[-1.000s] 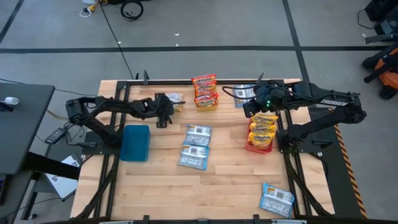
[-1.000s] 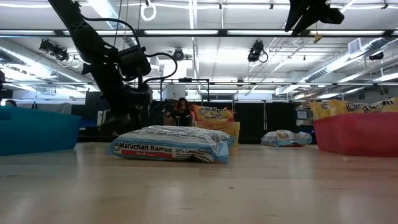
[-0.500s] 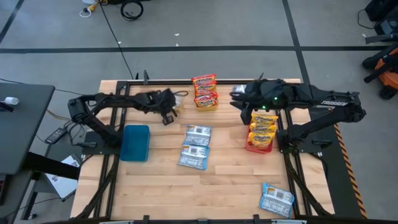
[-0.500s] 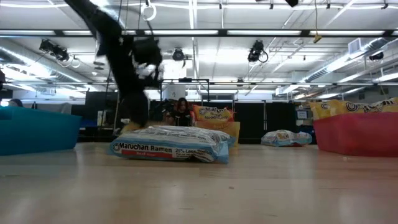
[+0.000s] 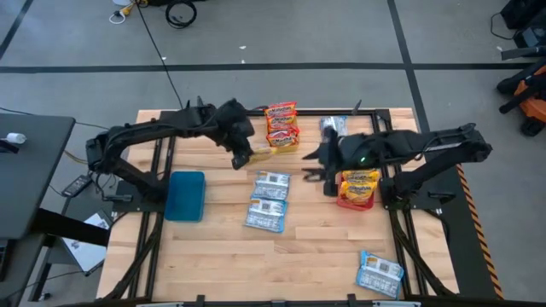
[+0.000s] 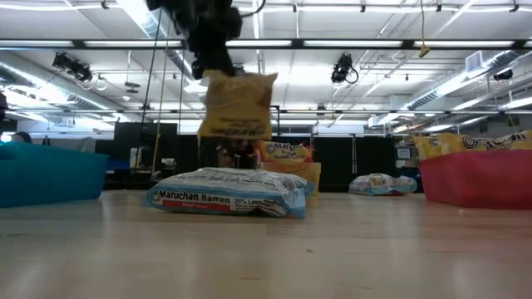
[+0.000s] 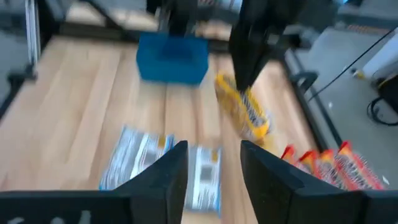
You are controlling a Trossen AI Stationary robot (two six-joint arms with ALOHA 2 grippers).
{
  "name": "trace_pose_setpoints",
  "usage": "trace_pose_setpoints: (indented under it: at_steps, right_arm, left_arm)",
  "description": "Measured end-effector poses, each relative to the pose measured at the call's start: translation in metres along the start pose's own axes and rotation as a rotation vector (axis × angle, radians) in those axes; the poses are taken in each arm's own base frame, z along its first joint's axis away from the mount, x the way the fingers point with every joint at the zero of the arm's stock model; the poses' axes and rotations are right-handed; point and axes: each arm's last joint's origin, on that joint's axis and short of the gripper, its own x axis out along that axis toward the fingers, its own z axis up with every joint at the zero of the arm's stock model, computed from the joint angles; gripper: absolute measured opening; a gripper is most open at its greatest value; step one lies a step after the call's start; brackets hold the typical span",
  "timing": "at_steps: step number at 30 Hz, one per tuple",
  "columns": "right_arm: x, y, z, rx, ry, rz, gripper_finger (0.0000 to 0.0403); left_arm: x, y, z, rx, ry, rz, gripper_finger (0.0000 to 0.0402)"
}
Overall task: Sort Maruchan noodles
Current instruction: Put the yellow noodle pack into the red bin
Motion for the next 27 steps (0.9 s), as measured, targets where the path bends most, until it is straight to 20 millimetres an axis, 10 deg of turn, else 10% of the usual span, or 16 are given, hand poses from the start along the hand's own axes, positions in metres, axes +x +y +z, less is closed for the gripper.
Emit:
trace_pose_setpoints:
  at_steps: [8, 19, 27]
  right_arm:
    - [-0.007, 0.012, -0.035, 0.036, 0.135, 0.032, 0.0167]
    - [-0.024, 0.011, -0.12, 0.295, -0.25, 0.053, 0.0183]
    - [0.005, 0.017, -0.123, 0.337, -0.625, 0.129, 0.026]
  left_arm:
    - [0.006, -0.065, 0.018, 0.022, -0.253, -0.161, 0.0001]
    - [-0.024, -0.111, 0.047, 0.093, -0.724, -0.386, 0.0001]
    - [-0.046, -0.119, 0.06, 0.155, -0.962, -0.532, 0.0001]
